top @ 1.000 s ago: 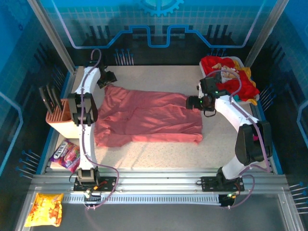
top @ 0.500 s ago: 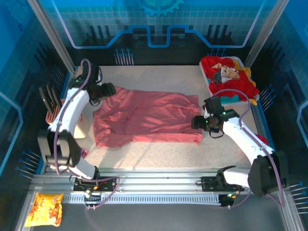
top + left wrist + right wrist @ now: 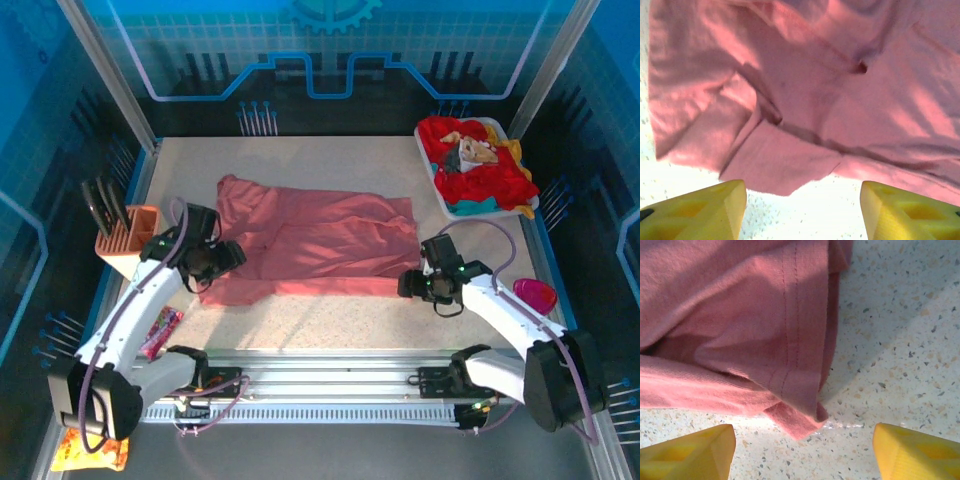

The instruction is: Fold and stack the t-shirts

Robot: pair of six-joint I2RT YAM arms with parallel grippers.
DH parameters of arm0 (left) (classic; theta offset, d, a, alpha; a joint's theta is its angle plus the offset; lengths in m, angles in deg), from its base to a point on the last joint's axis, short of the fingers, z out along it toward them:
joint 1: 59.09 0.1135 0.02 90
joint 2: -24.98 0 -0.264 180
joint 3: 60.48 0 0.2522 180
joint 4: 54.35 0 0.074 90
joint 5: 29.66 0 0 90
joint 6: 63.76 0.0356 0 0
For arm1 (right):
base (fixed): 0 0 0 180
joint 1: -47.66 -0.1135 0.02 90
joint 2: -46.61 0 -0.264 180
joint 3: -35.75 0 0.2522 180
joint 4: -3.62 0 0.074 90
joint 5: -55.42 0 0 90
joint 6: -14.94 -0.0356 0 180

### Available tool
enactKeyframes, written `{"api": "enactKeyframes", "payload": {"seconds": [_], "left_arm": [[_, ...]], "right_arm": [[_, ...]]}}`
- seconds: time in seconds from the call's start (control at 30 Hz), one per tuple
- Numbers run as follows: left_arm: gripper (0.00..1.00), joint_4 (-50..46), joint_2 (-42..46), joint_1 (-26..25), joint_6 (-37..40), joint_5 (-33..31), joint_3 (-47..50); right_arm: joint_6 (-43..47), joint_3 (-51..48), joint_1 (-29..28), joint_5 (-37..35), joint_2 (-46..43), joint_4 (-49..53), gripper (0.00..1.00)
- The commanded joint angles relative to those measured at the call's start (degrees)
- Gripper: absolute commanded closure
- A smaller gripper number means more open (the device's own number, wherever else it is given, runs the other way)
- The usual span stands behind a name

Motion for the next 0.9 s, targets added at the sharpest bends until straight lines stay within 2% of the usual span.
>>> {"api": "enactKeyframes", "payload": {"seconds": [0.0,0.2,0.33,0.57,0.7,0.77,0.87], "left_arm": [[0.42,-1.6,2.6,-1.8,-8.2,-2.4,5.1],[0.46,1.5,1.9,-2.0,-12.9,-4.0,10.3],[0.49,5.3,-3.3,-2.0,-12.9,-3.9,10.4],[0.61,10.9,-10.4,-1.9,-14.7,-3.1,13.1],[0.61,7.6,-5.6,-1.8,-15.3,-6.2,14.0],[0.57,5.1,-2.0,-1.8,-14.8,-8.0,13.8],[0.54,4.4,-0.5,-1.3,-14.6,-7.3,14.7]], "right_arm": [[-0.1,-0.5,0.5,-0.2,-0.8,-2.8,0.26],[0.7,0.4,2.8,1.9,0.5,-2.7,0.25],[0.6,0.5,3.2,1.8,0.5,-2.3,0.25],[0.5,0.1,4.4,2.4,1.6,-3.3,0.29],[1.0,0.7,4.5,3.5,2.3,-3.7,0.30],[1.3,1.2,4.5,3.9,2.4,-3.6,0.30],[1.6,1.4,4.6,4.2,2.4,-3.7,0.30]]}}
